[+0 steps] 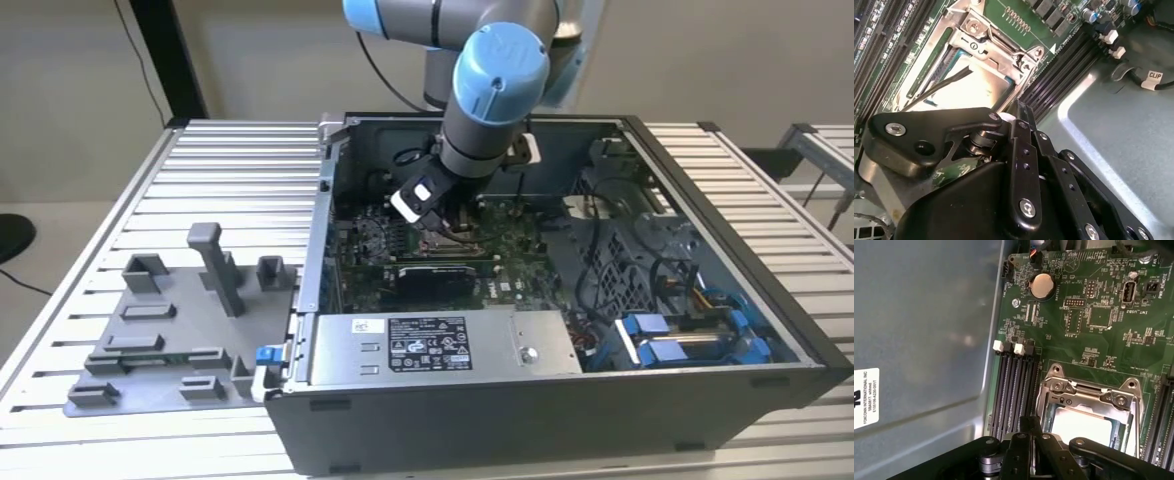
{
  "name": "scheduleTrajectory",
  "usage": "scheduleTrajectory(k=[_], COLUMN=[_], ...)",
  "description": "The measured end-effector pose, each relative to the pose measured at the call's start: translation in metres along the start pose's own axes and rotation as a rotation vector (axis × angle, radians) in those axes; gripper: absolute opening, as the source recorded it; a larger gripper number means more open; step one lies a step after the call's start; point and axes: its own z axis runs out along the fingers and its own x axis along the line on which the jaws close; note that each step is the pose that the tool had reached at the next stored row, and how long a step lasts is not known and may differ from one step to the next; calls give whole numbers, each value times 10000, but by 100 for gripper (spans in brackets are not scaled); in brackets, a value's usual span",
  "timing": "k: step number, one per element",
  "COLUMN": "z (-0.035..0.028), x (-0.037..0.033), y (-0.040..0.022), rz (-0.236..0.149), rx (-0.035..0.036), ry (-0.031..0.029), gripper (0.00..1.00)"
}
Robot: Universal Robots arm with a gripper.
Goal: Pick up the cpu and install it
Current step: 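Install the second cpu locking lever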
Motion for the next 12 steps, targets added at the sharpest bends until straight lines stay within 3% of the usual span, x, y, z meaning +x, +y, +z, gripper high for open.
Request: scheduleTrajectory(k=[12], z=[19], x=[-19], y=[70], rz=[0], rx=[-1], ry=[1], gripper=[0])
